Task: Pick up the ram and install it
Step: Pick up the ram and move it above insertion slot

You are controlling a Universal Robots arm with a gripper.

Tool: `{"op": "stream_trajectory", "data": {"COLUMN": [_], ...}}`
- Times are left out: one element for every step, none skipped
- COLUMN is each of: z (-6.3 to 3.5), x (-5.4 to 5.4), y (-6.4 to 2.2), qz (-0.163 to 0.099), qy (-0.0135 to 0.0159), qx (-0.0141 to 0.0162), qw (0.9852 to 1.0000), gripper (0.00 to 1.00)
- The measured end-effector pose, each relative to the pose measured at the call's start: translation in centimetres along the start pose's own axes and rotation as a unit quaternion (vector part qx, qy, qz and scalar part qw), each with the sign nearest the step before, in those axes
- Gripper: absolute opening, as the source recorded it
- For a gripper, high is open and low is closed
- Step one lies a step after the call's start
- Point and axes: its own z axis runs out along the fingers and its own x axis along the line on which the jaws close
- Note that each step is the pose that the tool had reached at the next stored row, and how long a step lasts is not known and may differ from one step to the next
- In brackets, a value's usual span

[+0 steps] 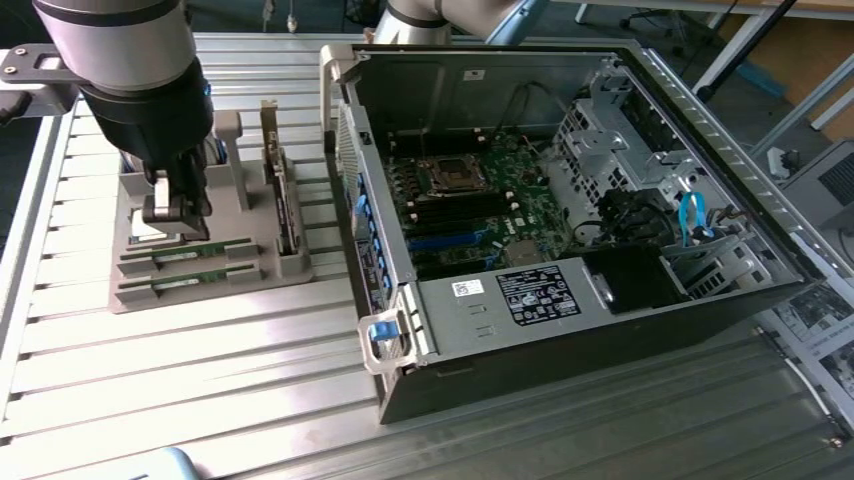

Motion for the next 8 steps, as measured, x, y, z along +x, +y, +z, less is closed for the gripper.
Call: {"op": "stream_trajectory", "data": {"z": [0.04,0.09,0.15,0.20,0.24,0.28,0.32,0.36], "x": [0.00,0.01,0.01,0.01,0.02,0.03,0.03,0.04], "y": [0.02,0.05,0.08,0.12,0.14,0.18,0.22,0.25], "qz": [0.000,0.000,0.000,0.000,0.000,0.000,0.000,0.000], "qy": [0.0000,-0.0001,-0.0001,-0.0001,-0.0001,-0.0001,-0.0001,-0.0001], "qx": [0.0000,0.0001,0.0001,0.0001,0.0001,0.0001,0.0001,0.0001], "qw": [1.0000,1.0000,1.0000,1.0000,1.0000,1.0000,1.0000,1.0000], "gripper": [0.36,0.36,0.36,0.36,0.36,0.36,0.36,0.36]}}
